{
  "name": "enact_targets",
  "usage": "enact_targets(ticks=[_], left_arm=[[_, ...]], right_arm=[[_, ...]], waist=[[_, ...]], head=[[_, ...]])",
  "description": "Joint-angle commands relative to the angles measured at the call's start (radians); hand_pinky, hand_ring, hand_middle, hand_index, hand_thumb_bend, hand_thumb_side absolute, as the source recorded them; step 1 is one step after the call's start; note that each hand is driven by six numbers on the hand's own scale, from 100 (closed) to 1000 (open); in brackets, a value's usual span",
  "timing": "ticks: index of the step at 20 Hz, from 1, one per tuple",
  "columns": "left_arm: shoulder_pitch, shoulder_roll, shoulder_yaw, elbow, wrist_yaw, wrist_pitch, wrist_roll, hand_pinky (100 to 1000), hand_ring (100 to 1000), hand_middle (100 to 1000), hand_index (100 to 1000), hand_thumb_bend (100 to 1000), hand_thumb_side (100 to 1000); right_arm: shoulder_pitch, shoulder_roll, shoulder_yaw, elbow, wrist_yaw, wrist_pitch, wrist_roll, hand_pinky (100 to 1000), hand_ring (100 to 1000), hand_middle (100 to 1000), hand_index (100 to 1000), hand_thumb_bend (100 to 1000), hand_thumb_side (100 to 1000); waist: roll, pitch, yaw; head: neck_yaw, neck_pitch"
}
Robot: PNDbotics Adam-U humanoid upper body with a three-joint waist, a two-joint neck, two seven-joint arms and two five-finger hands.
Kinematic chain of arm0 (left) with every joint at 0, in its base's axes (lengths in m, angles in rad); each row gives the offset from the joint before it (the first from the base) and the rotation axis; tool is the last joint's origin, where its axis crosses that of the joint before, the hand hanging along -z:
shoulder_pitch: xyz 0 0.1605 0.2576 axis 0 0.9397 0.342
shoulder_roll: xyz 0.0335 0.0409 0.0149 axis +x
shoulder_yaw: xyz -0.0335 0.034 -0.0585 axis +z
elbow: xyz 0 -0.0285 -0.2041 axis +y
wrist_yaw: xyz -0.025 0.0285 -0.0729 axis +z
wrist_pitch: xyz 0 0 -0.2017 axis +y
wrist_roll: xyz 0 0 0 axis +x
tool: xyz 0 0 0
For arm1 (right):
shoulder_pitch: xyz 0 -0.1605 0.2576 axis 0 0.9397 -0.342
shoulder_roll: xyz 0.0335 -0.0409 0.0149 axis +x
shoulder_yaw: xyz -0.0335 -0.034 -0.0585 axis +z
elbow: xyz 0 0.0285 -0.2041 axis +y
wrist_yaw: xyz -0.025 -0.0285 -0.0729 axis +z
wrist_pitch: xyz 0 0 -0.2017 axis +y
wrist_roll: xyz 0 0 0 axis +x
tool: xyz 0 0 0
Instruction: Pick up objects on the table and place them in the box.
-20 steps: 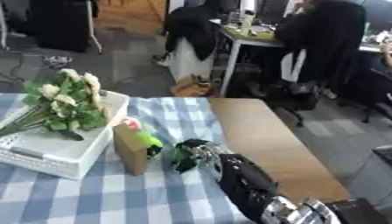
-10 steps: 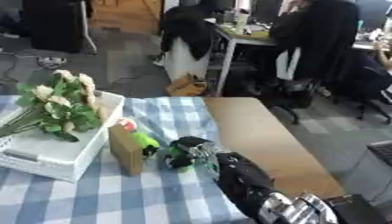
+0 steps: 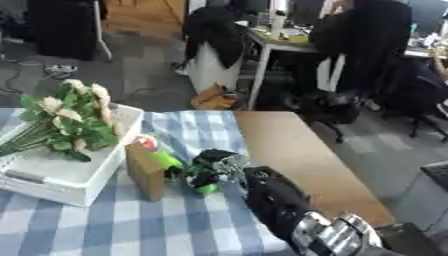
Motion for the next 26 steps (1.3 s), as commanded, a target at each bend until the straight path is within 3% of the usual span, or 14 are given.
enact_targets(ticks=[1,6,14,21,26], left_arm=[[-0.019,0.01,0.001,-0.013,0.004,0.003,-0.001,680,804,787,838,100,834],[-0.02,0.01,0.002,-0.013,0.004,0.002,0.0,679,803,785,837,100,832],[-0.018,0.011,0.0,-0.013,0.006,0.004,-0.004,681,804,784,836,100,832],[-0.018,0.008,-0.001,-0.013,0.009,0.004,-0.006,682,804,784,836,100,831],[-0.022,0.005,-0.001,-0.013,0.011,0.0,-0.006,682,804,784,836,100,832]], right_arm=[[-0.032,-0.04,-0.01,-0.009,0.012,-0.006,-0.002,100,100,100,352,100,741],[-0.016,-0.025,-0.007,-0.006,0.026,-0.007,0.002,100,100,100,352,100,723],[-0.061,-0.049,-0.011,-0.002,0.043,-0.045,0.043,100,100,100,358,100,716],[-0.122,-0.072,-0.02,-0.011,-0.013,-0.077,0.178,100,100,100,361,100,688],[-0.191,-0.115,-0.026,-0.047,-0.118,-0.108,0.294,100,100,100,360,100,682]], waist=[[0.008,-0.009,-0.002],[0.009,-0.008,-0.001],[0.009,-0.009,-0.004],[0.01,-0.007,-0.001],[0.011,-0.001,0.002]], head=[[0.002,0.006],[0.007,0.006],[0.012,0.006],[0.03,0.006],[0.058,0.006]])
